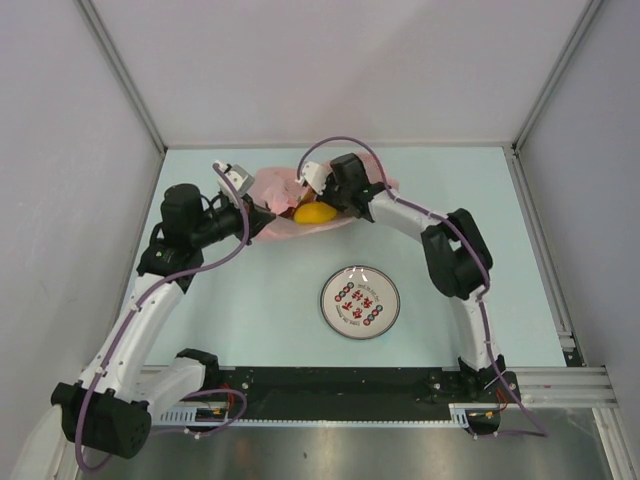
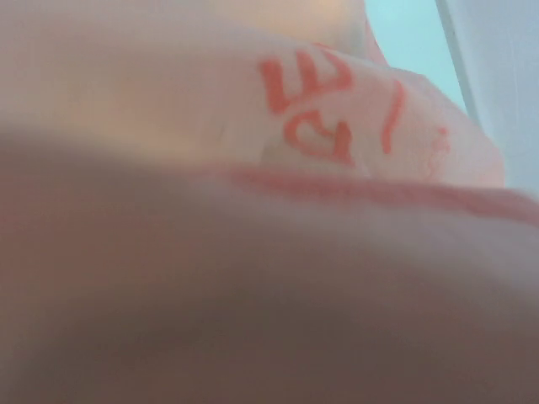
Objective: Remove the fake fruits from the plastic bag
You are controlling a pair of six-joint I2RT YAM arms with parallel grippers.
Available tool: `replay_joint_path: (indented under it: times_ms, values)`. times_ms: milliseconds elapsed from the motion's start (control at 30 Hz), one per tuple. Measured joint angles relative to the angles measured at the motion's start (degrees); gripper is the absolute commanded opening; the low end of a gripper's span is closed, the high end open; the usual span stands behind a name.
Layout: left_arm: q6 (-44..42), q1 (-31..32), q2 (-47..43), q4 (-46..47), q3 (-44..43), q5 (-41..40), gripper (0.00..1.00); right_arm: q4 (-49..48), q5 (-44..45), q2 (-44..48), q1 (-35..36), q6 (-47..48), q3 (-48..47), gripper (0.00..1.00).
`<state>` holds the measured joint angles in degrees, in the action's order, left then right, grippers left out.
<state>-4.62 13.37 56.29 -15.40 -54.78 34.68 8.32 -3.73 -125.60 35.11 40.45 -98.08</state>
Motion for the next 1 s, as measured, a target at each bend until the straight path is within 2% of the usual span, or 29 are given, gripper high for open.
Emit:
replay_joint_path:
  times_ms: [167,333,700,1000]
  values:
    - [1.2,0.0,0.6,2.1,0.7,0.0,0.07,0.4,-7.0,13.6,-0.8,-4.2,9.7,0.00]
    - [1.9,0.0,1.1,3.8,1.1,-0.2,0.07,-0.8,-11.0,21.3,-0.7,-7.5,11.1,0.00]
    - [3.5,-0.6,1.4,5.5,1.9,-1.2,0.10,-2.6,-12.0,17.6,1.0,-10.8,13.1,0.00]
    - [5.3,-1.6,2.2,6.9,2.7,-1.6,0.10,-2.4,-16.6,17.6,3.5,-16.0,13.1,0.00]
